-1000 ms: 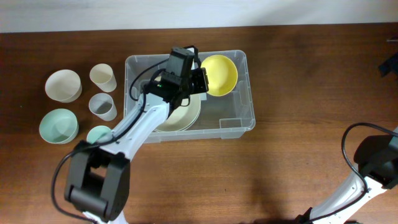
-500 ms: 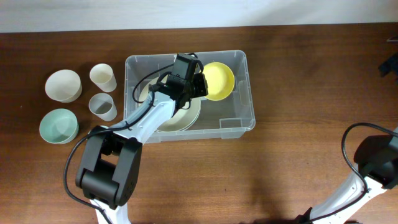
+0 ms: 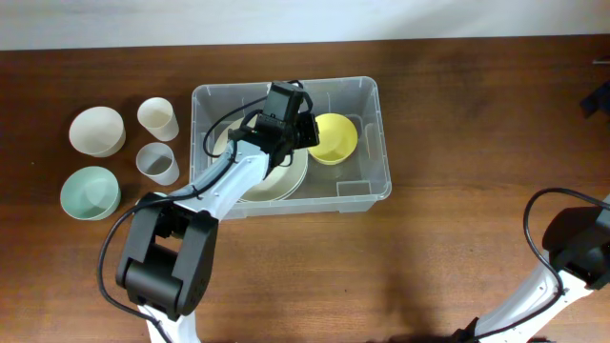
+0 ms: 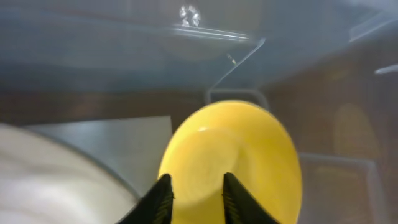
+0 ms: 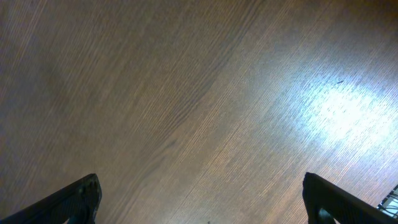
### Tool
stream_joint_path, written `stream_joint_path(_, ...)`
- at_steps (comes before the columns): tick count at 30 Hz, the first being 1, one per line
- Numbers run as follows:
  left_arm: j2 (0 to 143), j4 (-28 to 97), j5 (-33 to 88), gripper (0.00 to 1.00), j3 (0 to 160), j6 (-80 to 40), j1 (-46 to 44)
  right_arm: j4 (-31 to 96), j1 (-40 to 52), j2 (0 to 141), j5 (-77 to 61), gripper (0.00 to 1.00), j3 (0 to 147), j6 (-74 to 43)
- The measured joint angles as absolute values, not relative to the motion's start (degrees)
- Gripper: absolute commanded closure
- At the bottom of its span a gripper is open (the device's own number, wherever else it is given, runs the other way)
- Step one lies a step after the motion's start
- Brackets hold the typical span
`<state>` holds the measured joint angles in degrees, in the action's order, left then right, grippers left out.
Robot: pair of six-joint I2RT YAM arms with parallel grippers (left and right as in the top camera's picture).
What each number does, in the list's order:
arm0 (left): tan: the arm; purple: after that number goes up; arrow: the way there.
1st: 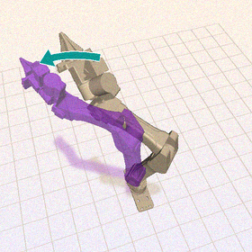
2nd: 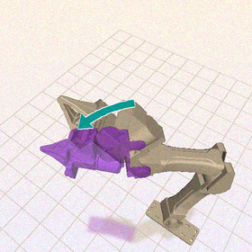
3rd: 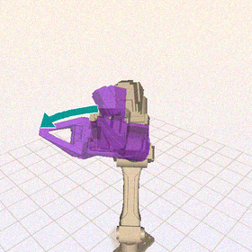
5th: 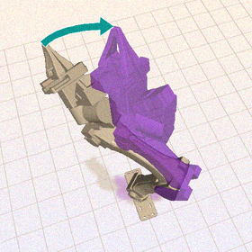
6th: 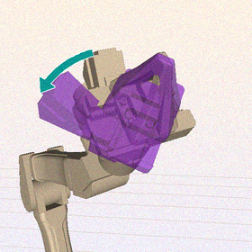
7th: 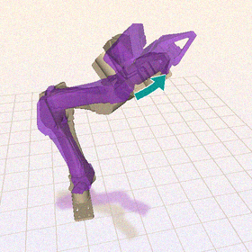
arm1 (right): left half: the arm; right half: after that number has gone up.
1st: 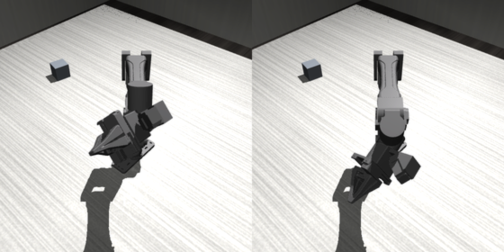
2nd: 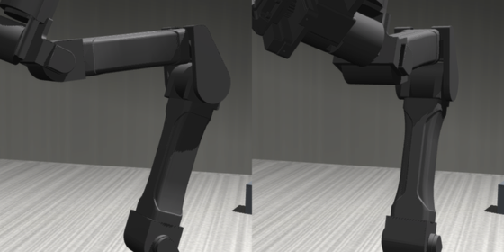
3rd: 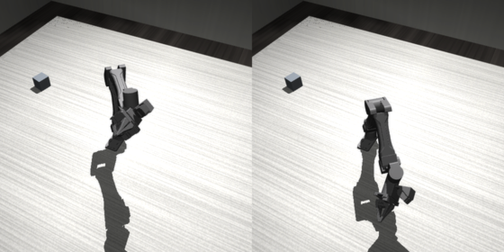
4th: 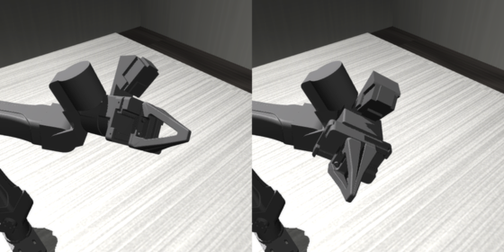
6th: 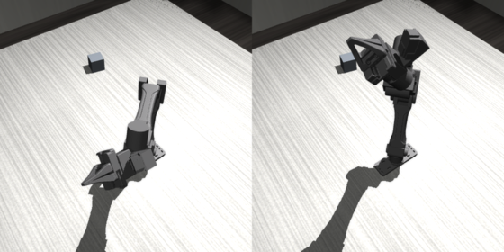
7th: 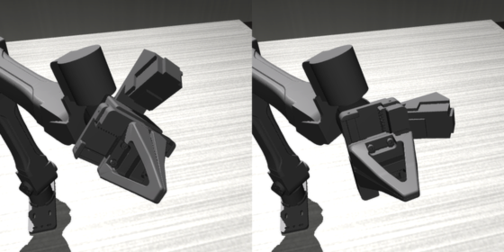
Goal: Pack container
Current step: 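Place the yellow bowl in the bin's right side and release, then move the left gripper to the rim of the mint green bowl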
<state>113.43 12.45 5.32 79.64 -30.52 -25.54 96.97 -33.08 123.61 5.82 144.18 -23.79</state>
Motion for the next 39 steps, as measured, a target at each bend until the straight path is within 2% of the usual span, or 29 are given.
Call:
stream_joint_path(2,113.4,12.0,5.3,0.54,80.2,-29.2,-25.5,97.0,-33.1,123.6,5.8,0.01,144.2,-23.8)
stream_joint_path(4,113.4,14.4,5.3,0.37,82.8,-27.3,-25.3,97.0,-33.1,123.6,5.8,0.01,144.2,-23.8)
stream_joint_path(8,113.4,23.5,5.1,0.13,94.0,-23.8,-23.7,97.0,-33.1,123.6,5.8,0.01,144.2,-23.8)
stream_joint_path(9,113.2,26.2,4.8,0.03,96.9,-23.3,-23.0,97.0,-33.1,123.6,5.8,0.01,144.2,-23.8)
stream_joint_path(10,112.6,29.5,4.3,0.01,100.6,-22.8,-21.7,97.0,-33.1,123.6,5.9,0.01,144.2,-23.8)
stream_joint_path(15,107.7,44.6,0.5,0.01,110.5,-22.7,-12.5,97.0,-33.1,123.6,6.0,0.01,144.2,-23.8)
stream_joint_path(22,101.2,67.9,-3.2,0.01,112.7,-30.8,12.5,96.9,-33.1,123.6,6.0,0.01,144.2,-23.8)
stream_joint_path(25,101.3,73.4,-3.9,0.01,111.8,-33.1,19.9,96.9,-33.1,123.6,6.0,0.01,144.2,-23.8)
stream_joint_path(32,101.3,74.0,-3.9,0.01,103.8,-37.2,31.1,97.0,-33.1,123.6,6.0,0.01,144.2,-23.8)
stream_joint_path(39,101.3,63.5,-1.5,0.01,89.3,-39.4,37.2,97.0,-33.1,123.6,6.0,0.01,144.2,-23.8)
